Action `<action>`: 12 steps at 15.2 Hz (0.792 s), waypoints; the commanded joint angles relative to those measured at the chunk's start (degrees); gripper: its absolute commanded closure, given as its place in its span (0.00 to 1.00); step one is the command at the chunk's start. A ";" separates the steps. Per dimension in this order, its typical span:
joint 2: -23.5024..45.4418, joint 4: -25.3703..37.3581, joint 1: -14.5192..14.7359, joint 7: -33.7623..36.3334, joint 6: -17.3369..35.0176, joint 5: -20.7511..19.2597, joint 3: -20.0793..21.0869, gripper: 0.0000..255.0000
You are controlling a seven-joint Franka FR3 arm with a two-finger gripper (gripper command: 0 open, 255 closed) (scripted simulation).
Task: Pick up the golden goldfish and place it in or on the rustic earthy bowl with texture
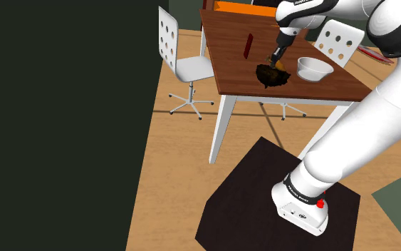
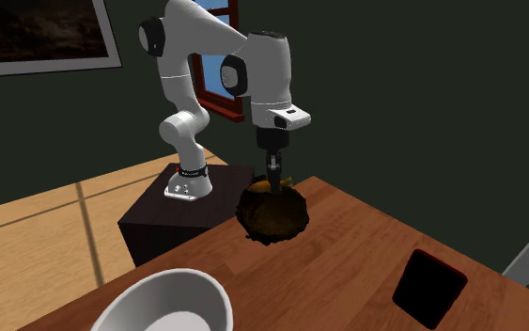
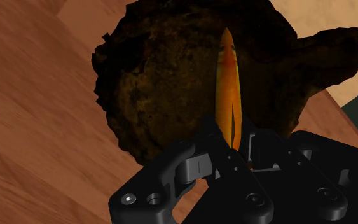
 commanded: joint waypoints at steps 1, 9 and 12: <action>0.02 -0.07 0.01 0.01 0.10 0.01 0.00 1.00; 0.02 -0.06 0.01 0.01 0.08 0.01 0.00 0.00; -1.40 2.39 0.13 0.55 -3.61 -0.73 0.29 0.00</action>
